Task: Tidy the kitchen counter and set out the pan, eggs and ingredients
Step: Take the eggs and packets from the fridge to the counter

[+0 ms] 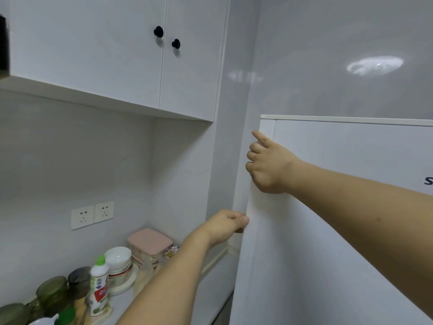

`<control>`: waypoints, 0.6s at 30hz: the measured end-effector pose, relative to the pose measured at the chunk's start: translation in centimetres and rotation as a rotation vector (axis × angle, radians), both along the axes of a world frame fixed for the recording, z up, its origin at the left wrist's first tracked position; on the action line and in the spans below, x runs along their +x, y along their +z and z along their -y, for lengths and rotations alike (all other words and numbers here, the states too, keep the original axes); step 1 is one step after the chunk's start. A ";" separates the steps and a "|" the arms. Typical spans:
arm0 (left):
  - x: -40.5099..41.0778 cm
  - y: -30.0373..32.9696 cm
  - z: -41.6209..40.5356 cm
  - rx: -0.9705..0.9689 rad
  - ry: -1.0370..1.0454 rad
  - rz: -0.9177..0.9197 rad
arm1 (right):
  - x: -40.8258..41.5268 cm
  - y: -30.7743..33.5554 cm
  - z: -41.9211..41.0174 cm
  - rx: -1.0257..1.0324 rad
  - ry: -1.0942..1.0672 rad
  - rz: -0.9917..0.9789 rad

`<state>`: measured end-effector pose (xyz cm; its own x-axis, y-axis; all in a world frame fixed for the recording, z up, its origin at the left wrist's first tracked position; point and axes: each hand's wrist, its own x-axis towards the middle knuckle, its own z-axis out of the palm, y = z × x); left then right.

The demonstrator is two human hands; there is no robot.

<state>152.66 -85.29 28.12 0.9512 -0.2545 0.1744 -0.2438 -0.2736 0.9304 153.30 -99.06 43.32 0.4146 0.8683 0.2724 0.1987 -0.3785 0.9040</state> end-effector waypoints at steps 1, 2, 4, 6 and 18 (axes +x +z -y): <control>0.0 -0.2 0.0 -0.061 -0.020 -0.017 | -0.3 -0.1 0.1 0.004 0.020 0.041; -0.1 -0.4 0.0 -0.109 -0.031 -0.033 | -0.8 -0.2 0.1 -0.005 0.049 0.068; -0.2 -1.2 0.4 -0.186 -0.037 -0.052 | -0.7 -0.5 0.4 -0.016 0.096 0.100; -0.6 -1.8 0.6 -0.257 -0.037 -0.050 | -0.5 -0.2 0.5 0.010 0.152 0.118; -2.9 -2.5 0.4 -0.438 0.031 -0.067 | -1.9 -0.7 0.6 -0.048 0.228 0.156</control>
